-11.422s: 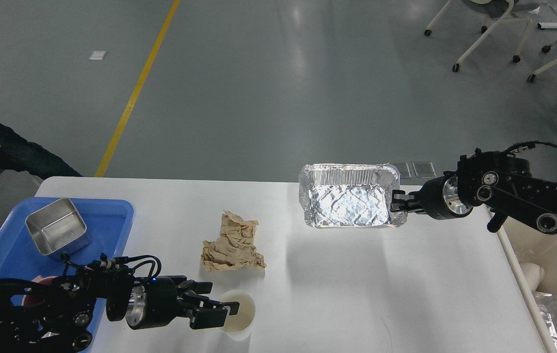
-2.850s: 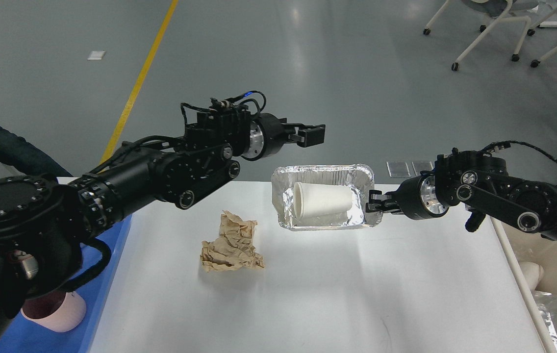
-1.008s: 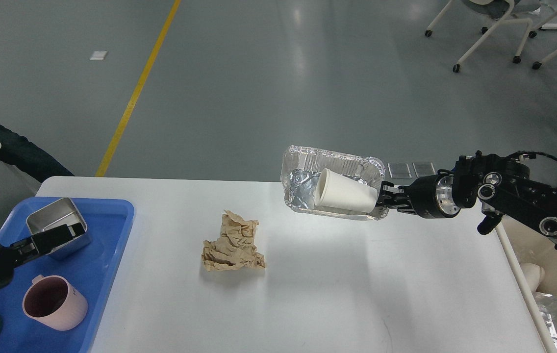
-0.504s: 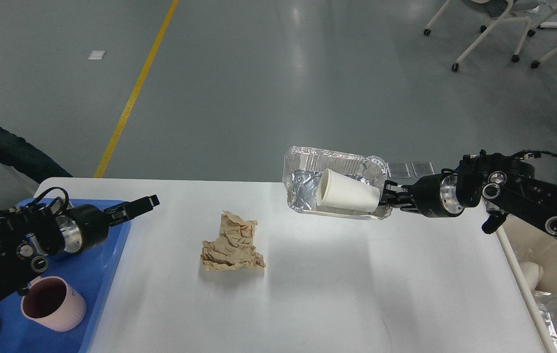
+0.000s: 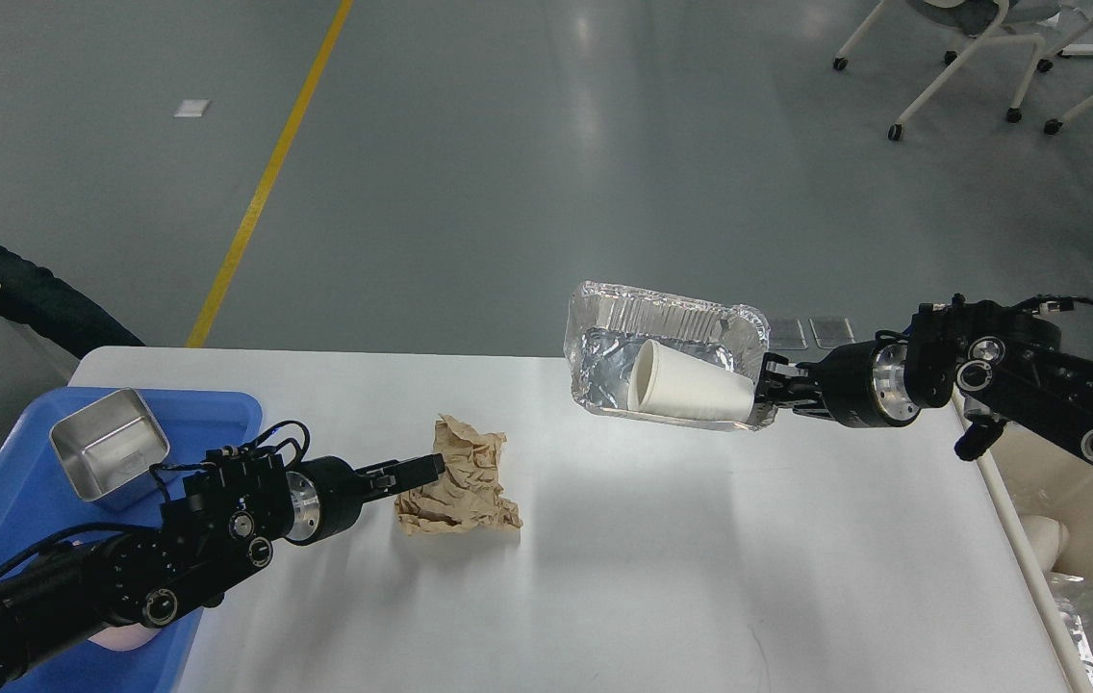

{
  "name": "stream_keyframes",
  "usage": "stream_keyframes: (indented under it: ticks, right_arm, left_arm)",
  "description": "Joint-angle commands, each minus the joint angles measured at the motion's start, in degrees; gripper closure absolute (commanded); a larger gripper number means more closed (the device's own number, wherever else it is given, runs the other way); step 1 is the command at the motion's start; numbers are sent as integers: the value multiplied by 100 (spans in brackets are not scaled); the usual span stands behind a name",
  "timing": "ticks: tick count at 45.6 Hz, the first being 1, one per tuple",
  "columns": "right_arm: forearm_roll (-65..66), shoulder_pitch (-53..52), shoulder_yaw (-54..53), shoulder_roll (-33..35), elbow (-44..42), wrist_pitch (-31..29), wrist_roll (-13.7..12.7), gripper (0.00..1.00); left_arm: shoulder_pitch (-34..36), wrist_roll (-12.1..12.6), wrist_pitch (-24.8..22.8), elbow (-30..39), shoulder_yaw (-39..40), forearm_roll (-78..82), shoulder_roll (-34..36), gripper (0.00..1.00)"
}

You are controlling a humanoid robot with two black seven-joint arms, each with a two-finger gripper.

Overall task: Tidy desktop
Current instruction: 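Reach the left gripper to the crumpled brown paper, then grasp the crumpled brown paper with the left gripper and lift it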

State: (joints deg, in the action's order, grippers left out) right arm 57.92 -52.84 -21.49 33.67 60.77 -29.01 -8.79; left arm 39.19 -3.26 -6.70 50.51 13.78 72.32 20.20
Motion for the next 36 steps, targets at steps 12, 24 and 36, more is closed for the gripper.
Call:
stream_keyframes:
  ticks: [12,24,36]
  right_arm:
    - [0,2,-22,8,23,0,9,100]
    - [0,2,-31,-18,23,9,9,100]
    - [0,-16,-31,-27,14,9,9,100]
  left_arm:
    - [-25,-553,28,-569,-208,-7,-640,8]
    - [-69,-738,37,-666,-551,-7,-728,57]
    - [1,-1010,28,-771,-543,-60,-798,100]
